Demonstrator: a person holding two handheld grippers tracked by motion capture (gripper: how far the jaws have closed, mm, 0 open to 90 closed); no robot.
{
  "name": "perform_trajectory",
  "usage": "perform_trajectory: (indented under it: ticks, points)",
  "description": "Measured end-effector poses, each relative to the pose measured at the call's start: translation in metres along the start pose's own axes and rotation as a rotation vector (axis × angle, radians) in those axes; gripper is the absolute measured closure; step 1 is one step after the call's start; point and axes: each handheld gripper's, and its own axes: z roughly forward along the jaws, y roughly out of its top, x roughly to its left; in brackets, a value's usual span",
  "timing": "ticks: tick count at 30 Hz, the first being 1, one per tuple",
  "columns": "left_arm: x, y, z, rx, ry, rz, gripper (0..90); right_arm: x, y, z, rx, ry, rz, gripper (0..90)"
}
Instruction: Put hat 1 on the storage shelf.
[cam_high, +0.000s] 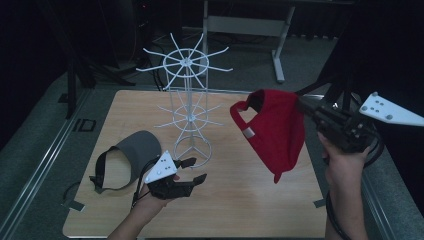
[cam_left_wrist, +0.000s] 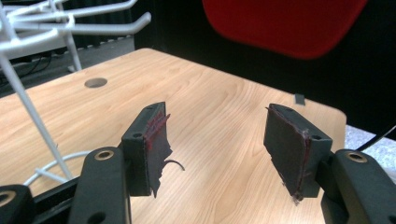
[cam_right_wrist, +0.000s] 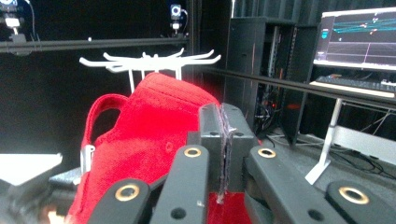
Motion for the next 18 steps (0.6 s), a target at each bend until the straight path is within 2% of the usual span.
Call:
perform_trajectory:
  ticks: [6, 10, 18]
  points:
    - [-0.001, -0.014, -0.002, 0.021, 0.017, 0.006, 40.5, -0.012, 0.019, 0.01, -0.032, -0.014, 0.025, 88.8]
    - [0.0, -0.02, -0.003, 0.025, 0.02, -0.011, 40.6, -0.017, 0.031, 0.019, -0.038, -0.038, 0.026, 88.8]
    - [0.002, -0.023, -0.005, 0.023, 0.025, -0.025, 40.8, -0.025, 0.051, 0.046, -0.019, -0.072, 0.024, 88.8]
